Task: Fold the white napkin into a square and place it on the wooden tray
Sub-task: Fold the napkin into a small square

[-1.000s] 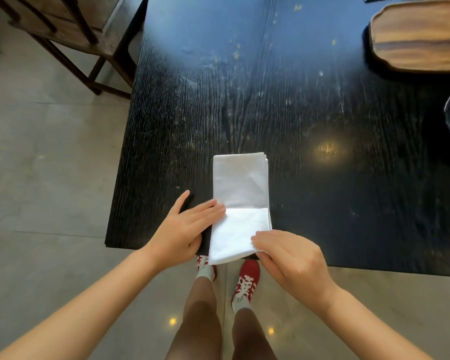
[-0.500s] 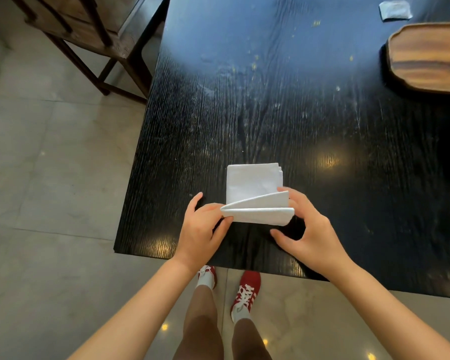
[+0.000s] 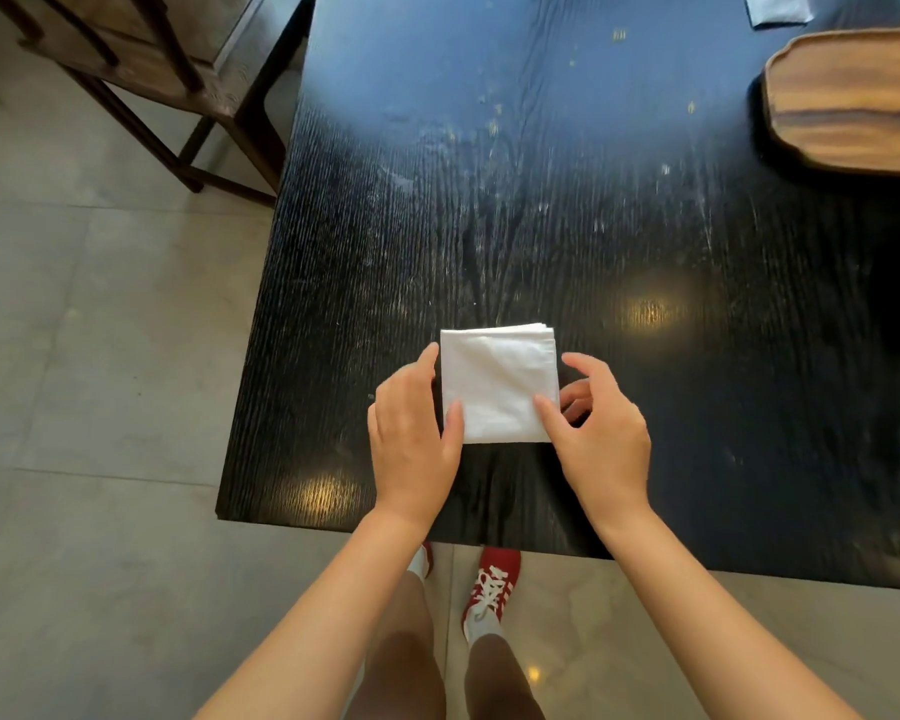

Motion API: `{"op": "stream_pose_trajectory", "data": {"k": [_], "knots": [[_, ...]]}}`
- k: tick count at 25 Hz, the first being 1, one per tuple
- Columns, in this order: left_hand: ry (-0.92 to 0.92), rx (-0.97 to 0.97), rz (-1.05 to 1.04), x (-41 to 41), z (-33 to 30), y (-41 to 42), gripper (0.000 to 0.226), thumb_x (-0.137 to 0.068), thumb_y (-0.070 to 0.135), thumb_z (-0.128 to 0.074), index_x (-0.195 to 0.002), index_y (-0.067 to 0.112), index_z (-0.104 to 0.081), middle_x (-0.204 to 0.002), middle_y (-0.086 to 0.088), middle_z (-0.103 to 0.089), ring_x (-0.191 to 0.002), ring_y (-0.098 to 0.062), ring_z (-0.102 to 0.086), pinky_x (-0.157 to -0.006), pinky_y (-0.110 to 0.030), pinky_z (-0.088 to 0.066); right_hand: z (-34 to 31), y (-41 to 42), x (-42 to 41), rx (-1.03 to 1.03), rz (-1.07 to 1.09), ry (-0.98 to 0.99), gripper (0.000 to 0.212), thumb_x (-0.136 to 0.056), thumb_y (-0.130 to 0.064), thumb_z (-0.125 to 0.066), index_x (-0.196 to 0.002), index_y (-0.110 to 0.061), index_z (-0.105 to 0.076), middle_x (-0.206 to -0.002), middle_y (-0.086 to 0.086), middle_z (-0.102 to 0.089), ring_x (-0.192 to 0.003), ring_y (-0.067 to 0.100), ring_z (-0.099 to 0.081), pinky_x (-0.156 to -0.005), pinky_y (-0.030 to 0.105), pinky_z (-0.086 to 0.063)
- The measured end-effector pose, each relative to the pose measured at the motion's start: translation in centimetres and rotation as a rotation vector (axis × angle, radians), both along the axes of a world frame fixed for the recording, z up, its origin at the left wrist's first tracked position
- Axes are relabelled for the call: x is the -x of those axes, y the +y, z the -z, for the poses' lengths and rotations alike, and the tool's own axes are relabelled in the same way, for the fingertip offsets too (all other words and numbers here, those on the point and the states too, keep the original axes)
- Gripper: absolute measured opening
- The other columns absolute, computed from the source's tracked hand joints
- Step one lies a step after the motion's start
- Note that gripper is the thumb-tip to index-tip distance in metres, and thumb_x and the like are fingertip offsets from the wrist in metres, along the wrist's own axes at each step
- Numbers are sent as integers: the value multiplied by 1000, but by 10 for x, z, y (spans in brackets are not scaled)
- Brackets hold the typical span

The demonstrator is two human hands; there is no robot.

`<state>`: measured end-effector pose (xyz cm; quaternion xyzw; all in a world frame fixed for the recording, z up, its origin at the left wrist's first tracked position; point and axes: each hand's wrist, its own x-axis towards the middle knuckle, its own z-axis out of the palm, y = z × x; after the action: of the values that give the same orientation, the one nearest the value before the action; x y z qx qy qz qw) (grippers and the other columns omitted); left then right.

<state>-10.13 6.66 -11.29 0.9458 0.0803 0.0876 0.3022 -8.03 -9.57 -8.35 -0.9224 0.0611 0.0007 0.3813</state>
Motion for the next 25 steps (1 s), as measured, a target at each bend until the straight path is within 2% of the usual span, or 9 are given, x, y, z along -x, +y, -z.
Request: {"op": "stream_pose_trajectory", "data": {"k": [2,4,5,8,10,16,21,23,25], "knots": [[-7,-156,102,-5,3,0,60,-86,13,-49,-141,11,-26,-140,-10,-42,-132,-20,-31,-105,-39,-28,6,3,-6,202,-97,-108,55,-77,-15,-68,-128,-14,-47,-107,6,-62,-101,23,-56,-87,42,-49],[2,-268,270,-8,9,3,59,-91,10,-41,-145,9,-18,-153,-10,-24,-142,-19,-13,-113,-44,-18,13,7,-12,398,-276,-151,63,-81,-7,-56,-140,-13,-33,-141,14,-43,-134,29,-33,-105,47,-35],[29,-281,331,-10,12,5,57,-94,17,-35,-147,10,-14,-155,-8,-17,-144,-16,-7,-115,-45,-15,16,8,-15,461,-369,-152,63,-84,-6,-48,-143,-13,-27,-149,14,-32,-141,29,-20,-110,50,-28],[121,-324,387,-13,17,11,61,-94,40,-24,-147,14,-7,-155,-4,-7,-144,-13,-1,-115,-45,-8,29,8,-20,528,-504,-87,57,-92,-25,-31,-145,-10,-17,-155,11,-19,-143,24,-9,-115,49,-20],[146,-373,396,-15,18,11,63,-94,44,-23,-147,15,-7,-155,-4,-6,-143,-12,-1,-114,-47,-6,35,7,-21,553,-512,-38,58,-95,-35,-25,-145,-8,-16,-155,10,-17,-143,22,-6,-116,46,-14],[185,-420,400,-17,19,9,63,-91,45,-25,-147,18,-16,-155,-4,-7,-143,-15,-5,-112,-53,-5,40,12,-19,637,-478,-30,62,-92,-37,-23,-146,-8,-12,-156,10,-10,-143,21,-2,-115,46,-5],[254,-426,423,-20,12,10,65,-91,46,-22,-147,17,-7,-155,-4,-2,-143,-15,0,-112,-53,-3,38,14,-20,687,-470,-20,63,-91,-38,-18,-146,-10,-4,-155,8,-2,-143,20,1,-113,48,-4],[270,-363,428,-19,5,10,66,-91,48,-18,-147,19,2,-156,-2,4,-143,-12,8,-115,-48,1,38,14,-19,693,-469,-27,63,-91,-38,-18,-145,-11,-3,-156,7,-2,-143,19,3,-113,49,-3],[278,-133,298,-14,-6,5,66,-92,43,-23,-148,14,-4,-157,-4,-8,-143,-14,-4,-114,-36,-6,39,15,-19,691,-460,-33,63,-91,-38,-19,-145,-11,-4,-156,8,-6,-143,18,1,-113,49,-3]]}}
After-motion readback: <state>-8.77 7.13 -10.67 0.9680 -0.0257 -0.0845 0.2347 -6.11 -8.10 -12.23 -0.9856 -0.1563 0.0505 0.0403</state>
